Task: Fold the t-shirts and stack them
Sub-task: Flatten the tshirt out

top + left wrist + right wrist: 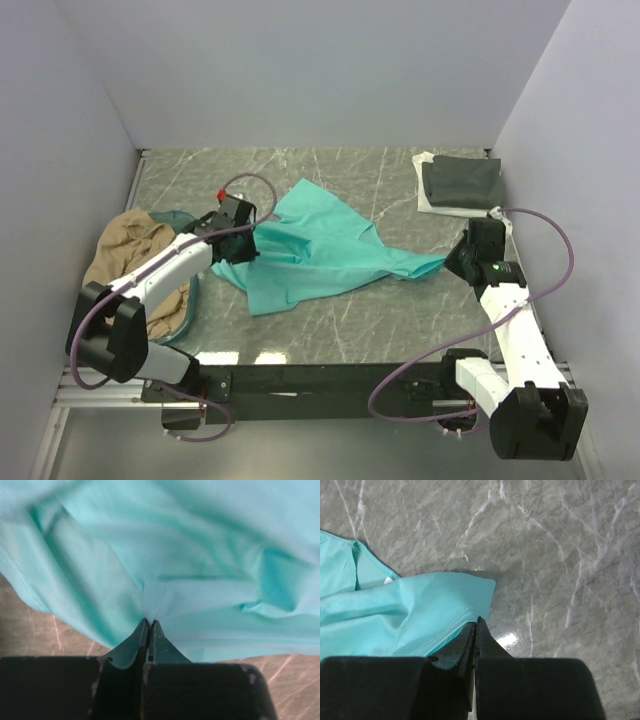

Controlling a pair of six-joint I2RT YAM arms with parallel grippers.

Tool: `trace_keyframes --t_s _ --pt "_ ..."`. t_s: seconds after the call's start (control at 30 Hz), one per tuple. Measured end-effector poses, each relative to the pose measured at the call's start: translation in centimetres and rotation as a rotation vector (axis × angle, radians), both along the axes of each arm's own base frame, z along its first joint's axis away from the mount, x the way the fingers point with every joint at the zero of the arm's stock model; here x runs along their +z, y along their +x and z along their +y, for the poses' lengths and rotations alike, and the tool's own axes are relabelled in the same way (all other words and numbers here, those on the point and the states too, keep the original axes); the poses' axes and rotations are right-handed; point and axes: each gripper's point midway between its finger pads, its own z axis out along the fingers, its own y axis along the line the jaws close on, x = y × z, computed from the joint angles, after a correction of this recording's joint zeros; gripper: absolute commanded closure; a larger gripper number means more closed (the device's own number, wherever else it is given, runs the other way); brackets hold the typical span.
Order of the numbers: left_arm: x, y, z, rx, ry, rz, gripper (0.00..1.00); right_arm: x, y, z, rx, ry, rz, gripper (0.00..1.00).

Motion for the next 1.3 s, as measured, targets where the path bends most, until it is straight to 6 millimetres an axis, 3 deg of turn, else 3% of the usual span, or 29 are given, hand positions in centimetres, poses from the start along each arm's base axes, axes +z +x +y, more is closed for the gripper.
trace_keyframes --t_s 0.17,0.27,0.37,0.5,0.63,0.7,0.83,0.9,1.13,1.3 --pt "3.9 3.6 1.2 0.062 -0.054 -0.07 0.99 1.3 1.5 0.2 0.009 0.009 -0.013 1.0" --pt "6.9 6.9 2.2 0.097 -0.081 -0.111 1.0 4.0 3.7 0.2 0.018 0.013 -0.06 1.0" --pt "11.1 10.9 2.4 0.101 -0.1 -0.18 1.0 7.7 6.3 0.2 0.026 0.012 -0.133 1.0" --pt "19.2 15.8 2.1 0.083 -0.14 -0.335 1.0 15.1 9.7 0.3 0.038 0.012 -0.283 1.0" --pt "30.4 18.8 2.6 0.069 -0.215 -0.568 1.0 24.0 11.7 0.5 0.056 0.008 -0.473 1.0" --pt "35.4 18.4 3.1 0.053 -0.256 -0.686 1.0 29.1 11.8 0.7 0.068 0.0 -0.589 1.0" --pt "40.8 15.3 3.4 0.001 -0.324 -0.831 1.0 36.4 9.9 0.7 0.079 -0.035 -0.772 1.0" --pt "42.0 13.1 3.2 -0.025 -0.353 -0.865 1.0 39.1 8.0 0.6 0.081 -0.06 -0.856 1.0" --pt "46.8 5.7 3.4 -0.087 -0.391 -1.02 1.0 45.5 0.3 0.4 0.072 -0.139 -1.084 1.0" --pt "47.7 2.8 3.6 -0.108 -0.388 -1.065 1.0 48.9 -3.3 0.4 0.068 -0.18 -1.195 1.0"
